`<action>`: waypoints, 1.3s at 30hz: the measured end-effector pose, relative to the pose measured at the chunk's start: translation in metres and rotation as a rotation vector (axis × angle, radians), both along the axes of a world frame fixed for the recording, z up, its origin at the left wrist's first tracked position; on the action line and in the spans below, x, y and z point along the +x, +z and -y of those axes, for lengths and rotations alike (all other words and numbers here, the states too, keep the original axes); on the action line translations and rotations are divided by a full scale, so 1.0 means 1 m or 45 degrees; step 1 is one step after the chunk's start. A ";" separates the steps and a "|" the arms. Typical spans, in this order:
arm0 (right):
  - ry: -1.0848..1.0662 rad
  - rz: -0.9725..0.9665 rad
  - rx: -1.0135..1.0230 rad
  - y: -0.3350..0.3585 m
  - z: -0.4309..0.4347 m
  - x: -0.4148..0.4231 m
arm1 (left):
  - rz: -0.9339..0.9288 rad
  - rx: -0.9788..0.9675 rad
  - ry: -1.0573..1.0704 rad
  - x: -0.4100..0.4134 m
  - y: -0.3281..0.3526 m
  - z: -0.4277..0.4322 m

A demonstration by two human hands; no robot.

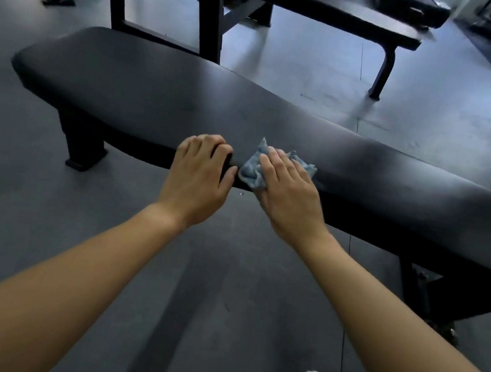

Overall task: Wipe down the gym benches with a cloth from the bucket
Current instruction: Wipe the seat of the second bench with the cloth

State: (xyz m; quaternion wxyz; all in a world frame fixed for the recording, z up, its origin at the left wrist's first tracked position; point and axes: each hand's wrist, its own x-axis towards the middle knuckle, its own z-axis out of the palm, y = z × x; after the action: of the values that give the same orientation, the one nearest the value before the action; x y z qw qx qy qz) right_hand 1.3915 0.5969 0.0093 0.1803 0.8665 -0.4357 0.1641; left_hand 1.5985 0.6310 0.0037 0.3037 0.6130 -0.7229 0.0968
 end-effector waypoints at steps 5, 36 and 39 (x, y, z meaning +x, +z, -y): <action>-0.174 0.161 -0.007 0.006 -0.005 -0.013 | 0.142 0.063 -0.093 0.022 0.009 -0.005; -0.238 0.176 -0.013 -0.014 -0.015 0.074 | 0.201 0.229 0.277 0.088 0.005 -0.027; -0.092 0.015 0.019 -0.007 -0.010 0.080 | 0.189 0.262 0.335 0.075 0.011 -0.026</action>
State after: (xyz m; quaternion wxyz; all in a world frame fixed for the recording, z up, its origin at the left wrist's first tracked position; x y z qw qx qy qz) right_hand 1.4711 0.6071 0.0023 0.1769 0.8506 -0.4689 0.1593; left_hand 1.6739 0.6568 0.0144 0.1698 0.7214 -0.6629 0.1062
